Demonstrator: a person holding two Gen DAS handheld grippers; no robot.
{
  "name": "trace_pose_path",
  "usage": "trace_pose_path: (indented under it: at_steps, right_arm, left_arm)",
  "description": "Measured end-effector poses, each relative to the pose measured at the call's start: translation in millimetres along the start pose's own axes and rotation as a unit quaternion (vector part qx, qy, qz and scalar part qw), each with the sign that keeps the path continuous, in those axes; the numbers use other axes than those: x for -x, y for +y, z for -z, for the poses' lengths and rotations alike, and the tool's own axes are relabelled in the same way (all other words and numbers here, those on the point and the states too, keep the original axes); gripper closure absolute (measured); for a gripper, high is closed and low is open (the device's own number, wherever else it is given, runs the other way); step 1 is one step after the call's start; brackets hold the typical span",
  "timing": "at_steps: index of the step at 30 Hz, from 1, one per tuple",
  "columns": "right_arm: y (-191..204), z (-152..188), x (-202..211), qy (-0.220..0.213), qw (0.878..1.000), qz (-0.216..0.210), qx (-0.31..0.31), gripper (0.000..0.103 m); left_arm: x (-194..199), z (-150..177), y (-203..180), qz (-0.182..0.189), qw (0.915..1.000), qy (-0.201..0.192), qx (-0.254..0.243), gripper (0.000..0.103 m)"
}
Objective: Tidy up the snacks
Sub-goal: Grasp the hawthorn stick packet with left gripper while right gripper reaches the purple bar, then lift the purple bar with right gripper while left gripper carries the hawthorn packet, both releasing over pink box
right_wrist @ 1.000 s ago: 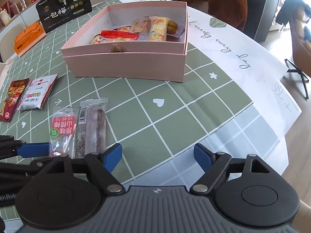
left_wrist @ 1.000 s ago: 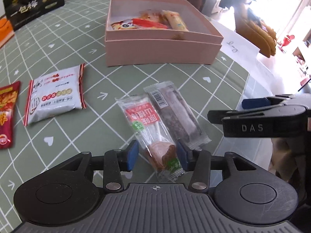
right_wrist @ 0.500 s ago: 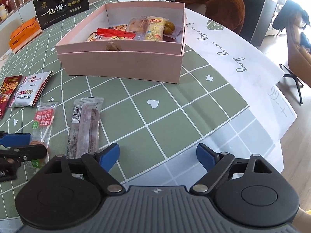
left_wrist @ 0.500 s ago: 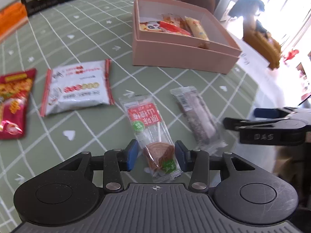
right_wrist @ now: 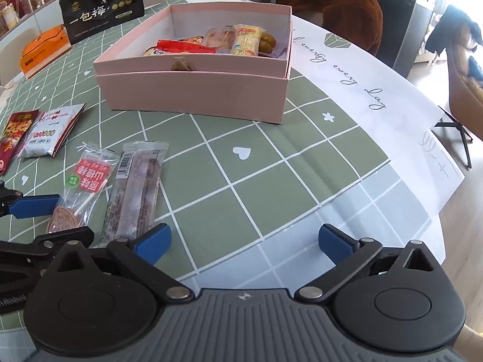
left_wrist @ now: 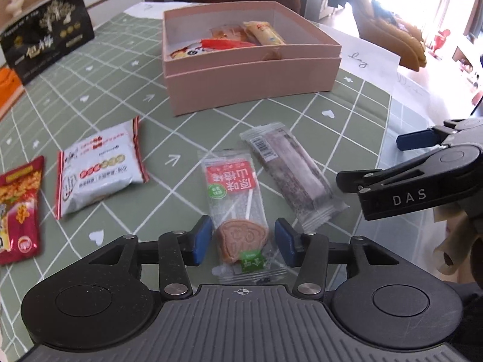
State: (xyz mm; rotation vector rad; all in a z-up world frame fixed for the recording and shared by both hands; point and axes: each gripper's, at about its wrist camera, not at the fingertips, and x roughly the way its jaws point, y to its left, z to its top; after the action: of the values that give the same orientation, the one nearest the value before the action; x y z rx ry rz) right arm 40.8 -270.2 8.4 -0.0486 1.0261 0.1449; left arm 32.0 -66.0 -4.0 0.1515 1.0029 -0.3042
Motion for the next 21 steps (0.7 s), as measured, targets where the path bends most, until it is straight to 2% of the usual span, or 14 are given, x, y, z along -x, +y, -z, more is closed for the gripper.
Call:
trace_pose_path:
  at_steps: [4, 6, 7, 9, 10, 12, 16, 20, 21]
  right_arm:
    - [-1, 5, 2, -0.012, 1.000, -0.006, 0.009, 0.000]
    - [0, 5, 3, -0.013, 1.000, -0.006, 0.009, 0.000]
    - [1, 4, 4, -0.006, 1.000, -0.011, 0.009, 0.004]
    - [6, -2, 8, -0.004, 0.999, -0.039, 0.011, 0.013]
    - [9, -6, 11, -0.008, 0.998, -0.058, 0.012, 0.013]
    - [21, -13, 12, -0.018, 0.997, -0.071, 0.016, 0.014]
    - [48, -28, -4, -0.008, 0.996, -0.091, 0.019, 0.022]
    - [76, -33, -10, -0.025, 0.996, -0.064, 0.060, 0.034]
    - [81, -34, -11, -0.028, 0.996, -0.054, 0.071, 0.041]
  left_arm:
    - [9, 10, 20, 0.018, 0.9983, -0.007, 0.056, 0.061]
    - [13, 14, 26, -0.008, 0.9967, -0.006, 0.080, 0.061]
    - [15, 16, 28, -0.022, 0.9958, -0.007, 0.088, 0.061]
    - [17, 21, 33, -0.026, 0.9937, -0.012, 0.108, 0.061]
    - [19, 24, 36, -0.021, 0.9927, -0.016, 0.118, 0.061]
    - [22, 28, 39, -0.011, 0.9911, -0.024, 0.130, 0.059]
    - [24, 35, 40, 0.000, 0.9912, -0.038, 0.127, 0.058]
    - [25, 37, 38, 0.003, 0.9933, -0.039, 0.109, 0.058]
    - [26, 38, 36, 0.002, 0.9944, -0.036, 0.100, 0.058]
